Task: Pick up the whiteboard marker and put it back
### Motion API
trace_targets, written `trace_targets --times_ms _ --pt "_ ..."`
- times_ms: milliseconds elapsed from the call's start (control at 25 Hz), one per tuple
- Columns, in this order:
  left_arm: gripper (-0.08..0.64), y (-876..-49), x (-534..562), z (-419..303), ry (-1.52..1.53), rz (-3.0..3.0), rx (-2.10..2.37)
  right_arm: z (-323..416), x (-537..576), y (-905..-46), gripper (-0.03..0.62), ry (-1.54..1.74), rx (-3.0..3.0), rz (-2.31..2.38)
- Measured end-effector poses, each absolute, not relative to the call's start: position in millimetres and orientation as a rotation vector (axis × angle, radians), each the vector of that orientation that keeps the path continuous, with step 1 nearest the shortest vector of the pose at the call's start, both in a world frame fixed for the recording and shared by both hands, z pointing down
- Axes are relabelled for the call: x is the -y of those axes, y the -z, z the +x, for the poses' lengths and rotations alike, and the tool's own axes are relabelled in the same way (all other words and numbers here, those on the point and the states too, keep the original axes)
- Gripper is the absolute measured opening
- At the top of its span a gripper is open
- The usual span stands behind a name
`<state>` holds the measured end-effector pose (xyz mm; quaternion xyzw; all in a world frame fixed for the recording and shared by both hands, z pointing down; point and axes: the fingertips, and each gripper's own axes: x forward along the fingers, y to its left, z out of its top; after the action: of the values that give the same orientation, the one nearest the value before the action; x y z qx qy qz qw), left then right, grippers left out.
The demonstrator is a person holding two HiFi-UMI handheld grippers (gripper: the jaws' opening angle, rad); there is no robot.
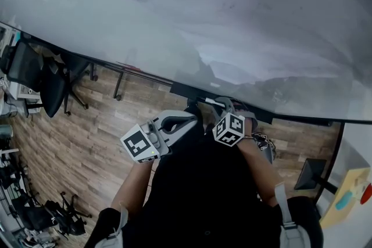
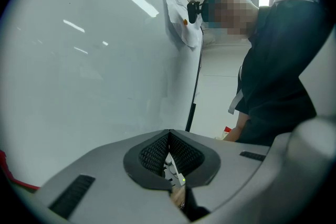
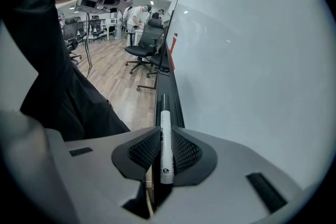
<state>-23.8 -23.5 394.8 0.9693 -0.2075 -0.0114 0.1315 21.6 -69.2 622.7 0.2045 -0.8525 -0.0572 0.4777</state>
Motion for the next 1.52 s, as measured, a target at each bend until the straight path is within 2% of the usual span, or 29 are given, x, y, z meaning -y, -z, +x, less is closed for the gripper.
trace_targets --times_ms 1040,1520 --pt "0.012 -396.9 26.5 -26.5 0.032 2.813 0.631 19.7 65.5 -608.9 0.074 0.129 2.158 0.475" --pt "0.012 -388.3 32.2 -12.9 0.042 2.843 0.600 22.7 66.9 -494.5 0.031 0.138 2.444 0.590"
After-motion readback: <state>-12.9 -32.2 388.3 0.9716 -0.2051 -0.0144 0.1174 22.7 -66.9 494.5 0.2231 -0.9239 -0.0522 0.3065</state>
